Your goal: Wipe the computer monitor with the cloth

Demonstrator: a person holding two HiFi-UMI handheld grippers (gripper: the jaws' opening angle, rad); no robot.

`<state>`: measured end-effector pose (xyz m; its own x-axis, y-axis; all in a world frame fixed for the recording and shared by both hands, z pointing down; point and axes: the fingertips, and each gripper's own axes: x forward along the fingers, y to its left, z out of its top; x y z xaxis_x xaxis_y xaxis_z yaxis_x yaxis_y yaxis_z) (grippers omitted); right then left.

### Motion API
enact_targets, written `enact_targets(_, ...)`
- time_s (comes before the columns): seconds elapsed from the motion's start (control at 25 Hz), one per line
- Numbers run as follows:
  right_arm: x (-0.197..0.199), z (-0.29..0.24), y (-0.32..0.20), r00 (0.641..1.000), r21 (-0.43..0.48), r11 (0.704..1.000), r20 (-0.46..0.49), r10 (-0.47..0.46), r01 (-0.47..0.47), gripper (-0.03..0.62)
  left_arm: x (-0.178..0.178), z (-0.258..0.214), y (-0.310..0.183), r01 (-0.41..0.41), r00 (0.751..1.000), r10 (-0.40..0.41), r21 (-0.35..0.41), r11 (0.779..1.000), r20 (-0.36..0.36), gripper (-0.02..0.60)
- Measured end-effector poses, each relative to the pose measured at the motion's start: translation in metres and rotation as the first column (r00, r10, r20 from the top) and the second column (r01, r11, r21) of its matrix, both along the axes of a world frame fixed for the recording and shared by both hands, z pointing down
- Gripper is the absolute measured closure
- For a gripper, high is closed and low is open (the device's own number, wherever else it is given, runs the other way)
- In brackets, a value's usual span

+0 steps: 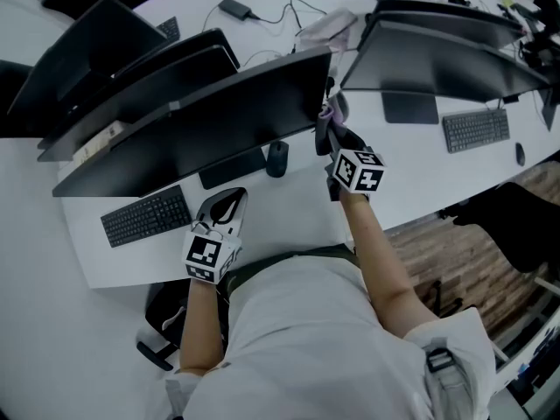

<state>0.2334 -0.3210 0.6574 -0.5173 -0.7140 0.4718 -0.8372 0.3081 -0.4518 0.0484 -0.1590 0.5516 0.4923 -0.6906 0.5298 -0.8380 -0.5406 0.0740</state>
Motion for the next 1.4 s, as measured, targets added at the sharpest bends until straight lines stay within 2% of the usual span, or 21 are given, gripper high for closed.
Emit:
enact_targets(0.48, -0.007, 0.025, 0.017, 0.990, -0.130, 0.991, 0.126, 0.060, -0.043, 0.520, -0.006, 0.003, 0.006, 0.010, 1.000, -0.009, -0.014, 1.000, 0.007, 0.580)
enact_targets(0.96, -0.027, 0.026, 0.031, 0.974, -0.208, 0.977, 0.210, 0.087, -0.043, 0.522, -0.020, 0.001, 0.021, 0.036, 0.999, -0.036, -0.022, 0.999, -0.006, 0.580)
enact_targets(1.2, -0.043, 0.025, 0.041, 0.967, -0.235, 0.972, 0.243, 0.081, -0.023, 0.522, -0.032, -0.002, 0.029, 0.052, 0.998, -0.053, -0.026, 0.998, -0.018, 0.580)
enact_targets(1.4, -0.067, 0.023, 0.051, 0.965, -0.232, 0.972, 0.260, 0.036, 0.026, 0.520, -0.044, -0.003, 0.037, 0.056, 0.998, -0.057, -0.025, 0.998, -0.016, 0.580)
